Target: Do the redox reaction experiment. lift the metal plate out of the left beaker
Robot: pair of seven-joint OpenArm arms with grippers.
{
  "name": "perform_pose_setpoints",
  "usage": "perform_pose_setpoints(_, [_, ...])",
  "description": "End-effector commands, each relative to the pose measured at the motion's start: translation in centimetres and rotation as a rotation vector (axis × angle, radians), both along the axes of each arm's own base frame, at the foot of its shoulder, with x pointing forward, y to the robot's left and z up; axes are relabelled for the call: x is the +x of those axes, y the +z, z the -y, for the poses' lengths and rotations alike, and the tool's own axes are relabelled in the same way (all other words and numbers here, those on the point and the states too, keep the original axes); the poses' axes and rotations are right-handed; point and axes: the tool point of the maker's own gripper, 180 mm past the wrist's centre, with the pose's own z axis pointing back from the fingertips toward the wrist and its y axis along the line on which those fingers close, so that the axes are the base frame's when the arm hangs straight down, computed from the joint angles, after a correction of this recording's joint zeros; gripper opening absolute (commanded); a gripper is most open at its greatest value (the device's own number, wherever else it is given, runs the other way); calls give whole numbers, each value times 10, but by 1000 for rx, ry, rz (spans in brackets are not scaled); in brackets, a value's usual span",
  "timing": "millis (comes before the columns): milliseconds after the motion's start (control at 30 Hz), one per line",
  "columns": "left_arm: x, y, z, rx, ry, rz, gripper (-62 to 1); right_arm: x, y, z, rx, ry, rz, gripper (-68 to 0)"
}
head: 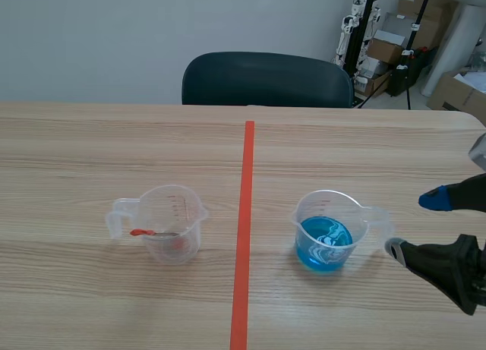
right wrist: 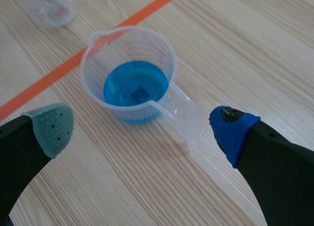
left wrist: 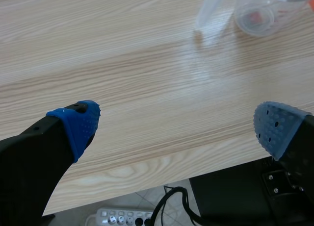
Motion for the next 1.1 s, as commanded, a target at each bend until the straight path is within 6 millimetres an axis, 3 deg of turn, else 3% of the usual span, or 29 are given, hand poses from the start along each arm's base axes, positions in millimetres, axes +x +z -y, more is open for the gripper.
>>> perform_pose_setpoints(0, [5,2,7,-28,-6,25,14,8,18,-5,60,-3,69,-102])
perform_pose_setpoints(33, [11,2,12,-40,-16,38,14,13,35,-8,132,-6,140,-102])
perform_pose_setpoints(233, [15,4,25,-106,-23,54,14,16,48,-10,176,-6,188,-102])
perform_pose_setpoints(733, [22,18,39,-249,-8,120,14,15,59,-29,175,48,192,-102])
perform_pose_setpoints(933, [31,50,53,-351,-30,303,14,17,73,-30,223,46,251,-102])
perform_pose_setpoints(1067, [29,61,80,-326,-157,343,14,24,81,-25,233,6,310,-102])
